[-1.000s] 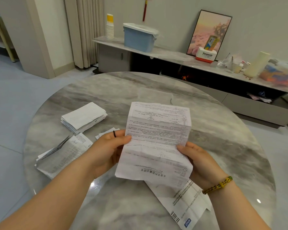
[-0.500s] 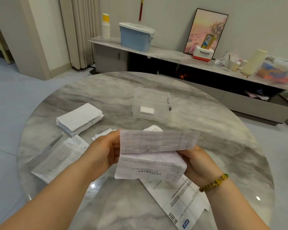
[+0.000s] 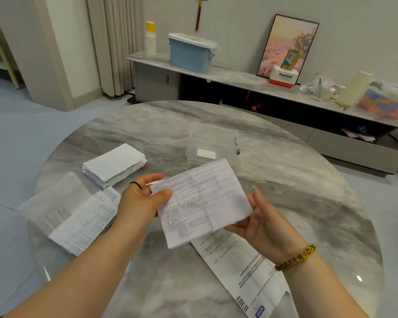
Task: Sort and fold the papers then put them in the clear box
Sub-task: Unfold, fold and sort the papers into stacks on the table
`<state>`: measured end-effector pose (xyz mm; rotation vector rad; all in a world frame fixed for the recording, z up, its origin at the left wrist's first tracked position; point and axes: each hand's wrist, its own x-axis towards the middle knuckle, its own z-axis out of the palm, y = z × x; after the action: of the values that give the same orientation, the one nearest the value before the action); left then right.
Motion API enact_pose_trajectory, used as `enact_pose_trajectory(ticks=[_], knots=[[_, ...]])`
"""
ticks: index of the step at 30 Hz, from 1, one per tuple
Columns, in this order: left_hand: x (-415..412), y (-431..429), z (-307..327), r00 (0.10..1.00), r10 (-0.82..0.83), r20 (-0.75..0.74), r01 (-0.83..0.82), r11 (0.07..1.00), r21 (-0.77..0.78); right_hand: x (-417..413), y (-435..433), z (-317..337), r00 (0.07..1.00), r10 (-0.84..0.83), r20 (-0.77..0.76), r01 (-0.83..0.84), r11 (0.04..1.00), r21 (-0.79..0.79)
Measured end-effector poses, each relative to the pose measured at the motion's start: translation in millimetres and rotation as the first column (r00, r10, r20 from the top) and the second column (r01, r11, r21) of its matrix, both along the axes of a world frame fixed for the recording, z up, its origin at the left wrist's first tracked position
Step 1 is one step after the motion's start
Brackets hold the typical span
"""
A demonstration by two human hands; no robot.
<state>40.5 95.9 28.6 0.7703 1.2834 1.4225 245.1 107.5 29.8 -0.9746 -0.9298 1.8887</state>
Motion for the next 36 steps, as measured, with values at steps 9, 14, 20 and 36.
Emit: enact_pose_trajectory(ticks=[9, 14, 20, 36], knots=[[0.9, -0.9, -3.6, 0.993, -0.114, 0.026, 0.116, 0.990, -0.081, -17.1, -10.8, 0.2, 0.923, -0.063, 0.380, 0.001, 0.987, 0.163], [-10.5, -3.3, -2.7, 0.918, -0.384, -0.101, 0.366, 0.917, -0.160, -10.4, -7.6, 4.5, 0.862, -0.073, 0.502, -0.016, 0.985, 0.170], [-8.9, -7.1, -1.0, 0.872, -0.453, -0.185, 0.414, 0.884, -0.216, -10.7, -7.4, 3.4, 0.819, -0.039, 0.572, -0.053, 0.988, 0.144], [-5.7, -7.7, 0.5, 0.894, -0.438, -0.091, 0.403, 0.876, -0.265, -11.0, -10.8, 5.1, 0.817, 0.077, 0.572, -0.165, 0.981, 0.103]])
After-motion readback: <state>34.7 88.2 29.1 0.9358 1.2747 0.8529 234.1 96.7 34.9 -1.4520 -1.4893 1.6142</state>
